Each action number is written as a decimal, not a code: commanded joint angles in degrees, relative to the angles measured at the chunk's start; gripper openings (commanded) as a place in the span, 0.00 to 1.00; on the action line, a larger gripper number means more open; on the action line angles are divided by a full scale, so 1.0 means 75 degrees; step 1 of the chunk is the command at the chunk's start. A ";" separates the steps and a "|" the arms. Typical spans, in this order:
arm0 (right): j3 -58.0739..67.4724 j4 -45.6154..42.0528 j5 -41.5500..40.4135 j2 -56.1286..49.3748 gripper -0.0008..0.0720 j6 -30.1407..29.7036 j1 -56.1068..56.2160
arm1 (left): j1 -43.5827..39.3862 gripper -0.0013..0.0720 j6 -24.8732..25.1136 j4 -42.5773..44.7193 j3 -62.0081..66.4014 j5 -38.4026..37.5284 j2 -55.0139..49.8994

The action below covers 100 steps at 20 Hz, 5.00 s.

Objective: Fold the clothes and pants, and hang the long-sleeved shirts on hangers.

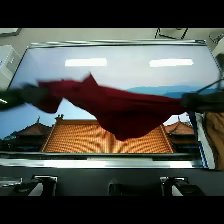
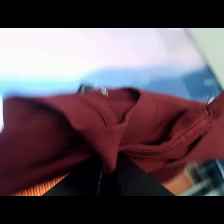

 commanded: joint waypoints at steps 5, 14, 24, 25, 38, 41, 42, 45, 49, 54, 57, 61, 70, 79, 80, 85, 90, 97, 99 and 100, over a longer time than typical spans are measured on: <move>-0.0970 0.3593 -0.4969 -0.3104 0.07 0.0003 0.0009 | -0.1786 0.05 -0.0478 -0.0490 -0.3322 0.2640 -0.1515; -0.0968 0.5249 -0.4529 -0.4590 0.26 -0.0239 0.0006 | -0.1329 0.08 -0.0510 -0.0866 -0.0458 0.2859 -0.5383; -0.1177 0.2375 0.1107 -0.3328 0.95 -0.1230 -0.2996 | 0.2480 0.91 -0.0635 0.1343 0.1274 -0.1617 -0.5359; -0.1781 0.2422 0.0985 -0.3156 0.97 -0.1236 -0.2978 | 0.2602 0.91 -0.0656 0.1647 0.0991 -0.1827 -0.5362; -0.4132 0.3984 -0.0627 -0.2938 0.99 -0.1716 -0.1699 | 0.1029 0.45 0.0551 -0.0819 -0.1469 0.0449 -0.5421; -0.4170 0.4278 -0.1309 -0.2940 0.98 -0.1577 -0.0510 | 0.0944 0.06 0.0685 -0.0848 -0.1457 0.0315 -0.5359; -0.4170 0.4465 -0.1577 -0.2961 0.98 -0.1454 -0.0198 | 0.0950 0.06 0.0761 -0.0848 -0.1434 0.0248 -0.5310; -0.4167 0.5184 -0.2404 -0.3212 0.98 -0.1288 0.0574 | 0.0947 0.06 0.0761 -0.0848 -0.1413 0.0239 -0.5015; -0.4121 0.6254 -0.3005 -0.3459 0.31 -0.1297 0.1355 | 0.0947 0.05 0.0819 -0.0857 -0.1405 0.0239 -0.4468; -0.1676 0.4674 -0.1696 -0.2847 0.07 -0.1833 0.0863 | 0.0985 0.05 0.0845 -0.0857 0.0219 0.0312 -0.2885; 0.1629 0.2771 -0.1594 -0.1839 0.07 -0.1813 0.0213 | 0.1163 0.05 0.0839 -0.0866 0.2929 0.0720 -0.1810; 0.4916 0.1230 -0.2742 -0.0434 0.07 -0.1801 -0.0108 | 0.1341 0.05 0.0836 -0.0848 0.6601 0.2031 -0.0831; 0.5251 0.1160 -0.3873 0.1125 0.07 -0.1690 -0.0108 | 0.1329 0.05 0.0804 -0.0842 0.7498 0.3515 0.0154; 0.4304 0.1058 0.0152 -0.1664 0.07 -0.0796 -0.0093 | 0.1329 0.05 0.0848 -0.0102 0.4144 0.1230 -0.1046; 0.3864 0.1064 -0.0181 -0.2305 0.07 -0.0603 -0.0093 | 0.1326 0.05 0.0976 -0.0029 0.3311 0.1314 -0.1332; 0.3150 0.2565 -0.1827 -0.5412 0.07 0.1262 -0.0093 | 0.1326 0.05 0.1323 -0.0012 0.0895 0.2066 -0.3456; 0.3147 0.4275 -0.1786 -0.6802 0.07 0.1306 -0.0012 | 0.1326 0.06 0.0807 -0.0405 0.0845 0.0994 -0.5193; 0.3672 0.3526 0.0399 -0.6097 0.92 -0.0175 -0.1492 | 0.2614 0.85 0.0184 0.0574 0.1871 -0.1125 -0.5219; 0.3579 0.1915 0.1836 -0.5770 0.90 -0.0087 -0.2203 | 0.3220 0.83 -0.0688 0.2095 0.1982 -0.2008 -0.5205; 0.3383 0.1233 0.2279 -0.5616 0.89 -0.0090 -0.2390 | 0.3421 0.82 -0.0775 0.2661 0.1810 -0.2378 -0.5205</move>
